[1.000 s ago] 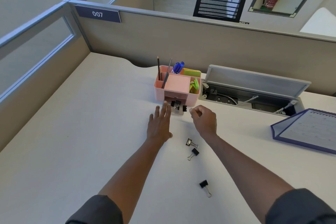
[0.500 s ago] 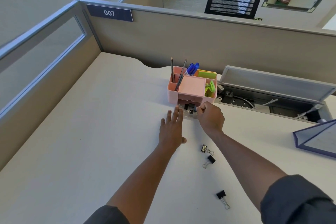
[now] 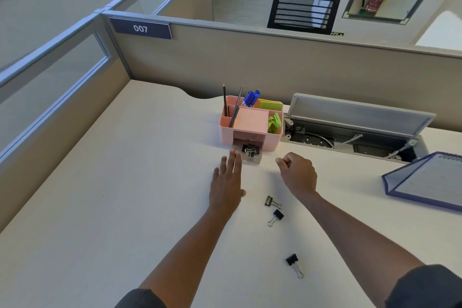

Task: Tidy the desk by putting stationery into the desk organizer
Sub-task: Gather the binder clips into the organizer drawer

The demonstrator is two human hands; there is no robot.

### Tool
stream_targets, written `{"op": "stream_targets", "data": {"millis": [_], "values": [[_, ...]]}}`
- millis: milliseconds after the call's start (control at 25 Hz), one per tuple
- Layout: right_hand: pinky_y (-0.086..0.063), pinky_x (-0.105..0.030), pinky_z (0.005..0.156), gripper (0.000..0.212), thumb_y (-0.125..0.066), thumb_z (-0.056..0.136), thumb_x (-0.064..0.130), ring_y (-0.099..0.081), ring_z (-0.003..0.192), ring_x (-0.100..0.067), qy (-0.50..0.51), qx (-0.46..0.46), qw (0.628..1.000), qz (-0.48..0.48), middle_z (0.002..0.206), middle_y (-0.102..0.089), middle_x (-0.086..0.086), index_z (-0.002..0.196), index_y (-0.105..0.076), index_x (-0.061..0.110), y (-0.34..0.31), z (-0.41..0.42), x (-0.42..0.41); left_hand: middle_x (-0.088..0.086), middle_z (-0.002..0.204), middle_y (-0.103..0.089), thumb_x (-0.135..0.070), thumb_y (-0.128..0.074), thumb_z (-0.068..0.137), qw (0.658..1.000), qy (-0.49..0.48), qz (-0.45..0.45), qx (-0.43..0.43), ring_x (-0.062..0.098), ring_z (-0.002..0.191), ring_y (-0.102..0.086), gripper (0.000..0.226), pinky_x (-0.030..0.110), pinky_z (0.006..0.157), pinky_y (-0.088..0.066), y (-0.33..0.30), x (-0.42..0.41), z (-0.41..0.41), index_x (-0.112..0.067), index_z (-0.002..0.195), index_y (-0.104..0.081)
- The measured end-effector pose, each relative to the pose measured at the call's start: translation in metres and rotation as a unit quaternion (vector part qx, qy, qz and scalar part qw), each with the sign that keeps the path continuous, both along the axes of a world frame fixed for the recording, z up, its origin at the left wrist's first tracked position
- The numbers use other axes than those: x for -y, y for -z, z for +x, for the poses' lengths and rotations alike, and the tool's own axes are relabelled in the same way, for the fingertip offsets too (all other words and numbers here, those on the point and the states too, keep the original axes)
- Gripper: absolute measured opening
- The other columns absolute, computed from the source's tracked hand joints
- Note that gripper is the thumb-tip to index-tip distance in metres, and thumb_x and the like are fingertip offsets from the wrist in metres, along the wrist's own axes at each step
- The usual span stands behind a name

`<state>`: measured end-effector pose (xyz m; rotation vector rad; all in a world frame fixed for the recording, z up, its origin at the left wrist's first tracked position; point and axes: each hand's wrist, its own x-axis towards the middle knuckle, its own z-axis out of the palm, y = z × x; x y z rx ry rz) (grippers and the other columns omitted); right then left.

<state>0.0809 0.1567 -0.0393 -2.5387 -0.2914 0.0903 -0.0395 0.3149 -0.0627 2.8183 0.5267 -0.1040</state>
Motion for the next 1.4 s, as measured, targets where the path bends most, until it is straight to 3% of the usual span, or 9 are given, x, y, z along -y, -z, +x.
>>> {"op": "stream_targets", "data": {"millis": [120,200,280,320,440,560,800,1120,1400], "values": [[-0.043,-0.026,0.056,0.026,-0.062,0.092,0.034,-0.058,0.062,-0.014,-0.008,-0.038,0.999,0.000,0.065,-0.062,0.008,0.071,-0.058,0.020,0.005,-0.015,0.032,0.007,0.163,-0.001,-0.025,-0.074,0.084,1.000,0.001,0.004,0.020,0.030,0.146,-0.018,0.102,0.040,0.113,-0.031,0.000,0.017,-0.016,-0.015,0.153,0.000],[-0.047,-0.028,0.061,0.020,-0.061,0.090,0.033,-0.061,0.068,-0.014,-0.022,-0.063,0.998,0.004,0.069,-0.064,0.011,0.073,-0.060,0.022,0.010,-0.028,0.053,0.008,0.155,-0.026,-0.020,-0.071,0.086,0.999,-0.003,-0.004,0.034,0.027,0.127,-0.044,0.084,0.033,0.094,-0.046,-0.003,0.032,-0.029,-0.014,0.150,-0.016],[-0.050,-0.029,0.064,0.014,-0.060,0.088,0.031,-0.063,0.071,-0.011,-0.043,-0.077,0.996,0.013,0.073,-0.066,0.014,0.076,-0.062,0.026,0.017,-0.042,0.073,0.005,0.131,-0.044,-0.019,-0.066,0.089,0.998,-0.024,-0.039,0.041,0.023,0.099,-0.056,0.059,0.030,0.070,-0.045,-0.004,0.047,-0.044,-0.017,0.137,-0.032],[-0.050,-0.028,0.065,0.011,-0.060,0.087,0.031,-0.063,0.072,-0.007,-0.055,-0.084,0.995,0.016,0.074,-0.067,0.016,0.077,-0.063,0.028,0.020,-0.050,0.082,0.003,0.121,-0.047,-0.018,-0.064,0.090,0.997,-0.034,-0.060,0.037,0.024,0.092,-0.058,0.048,0.032,0.066,-0.043,-0.004,0.053,-0.051,-0.019,0.130,-0.036],[-0.049,-0.026,0.065,0.009,-0.063,0.087,0.026,-0.063,0.072,-0.003,-0.096,-0.095,0.991,0.022,0.076,-0.068,0.018,0.079,-0.065,0.030,0.026,-0.071,0.110,0.002,0.113,-0.051,-0.020,-0.058,0.093,0.991,-0.044,-0.125,0.016,0.028,0.090,-0.060,0.032,0.038,0.072,-0.047,0.000,0.072,-0.071,-0.021,0.120,-0.043],[-0.050,-0.025,0.068,0.008,-0.064,0.088,0.022,-0.064,0.074,-0.004,-0.118,-0.111,0.986,0.037,0.079,-0.069,0.016,0.083,-0.066,0.028,0.030,-0.085,0.131,0.001,0.112,-0.054,-0.023,-0.056,0.092,0.986,-0.037,-0.160,0.000,0.028,0.096,-0.060,0.031,0.037,0.080,-0.048,0.003,0.087,-0.085,-0.023,0.121,-0.046],[-0.045,-0.022,0.065,0.013,-0.060,0.084,0.012,-0.061,0.072,-0.005,-0.152,-0.107,0.982,0.021,0.078,-0.067,0.011,0.084,-0.066,0.024,0.040,-0.111,0.169,-0.005,0.106,-0.057,-0.028,-0.059,0.090,0.988,-0.005,-0.154,0.010,0.020,0.094,-0.059,0.036,0.035,0.082,-0.048,0.002,0.131,-0.112,-0.036,0.125,-0.051],[-0.045,-0.020,0.064,0.017,-0.058,0.080,0.011,-0.059,0.072,-0.003,-0.164,-0.119,0.979,0.014,0.080,-0.065,0.012,0.085,-0.065,0.026,0.046,-0.140,0.198,-0.005,0.106,-0.052,-0.029,-0.055,0.094,0.990,0.063,-0.126,-0.018,0.022,0.094,-0.060,0.049,0.039,0.083,-0.049,0.005,0.169,-0.125,-0.048,0.136,-0.041],[-0.046,-0.024,0.066,0.017,-0.058,0.078,0.011,-0.059,0.075,-0.007,-0.169,-0.134,0.976,0.008,0.082,-0.065,0.009,0.085,-0.064,0.026,0.043,-0.145,0.208,-0.007,0.100,-0.057,-0.029,-0.054,0.090,0.992,0.033,-0.118,-0.009,0.025,0.089,-0.060,0.023,0.035,0.075,-0.048,0.004,0.177,-0.125,-0.037,0.112,-0.050]]}}
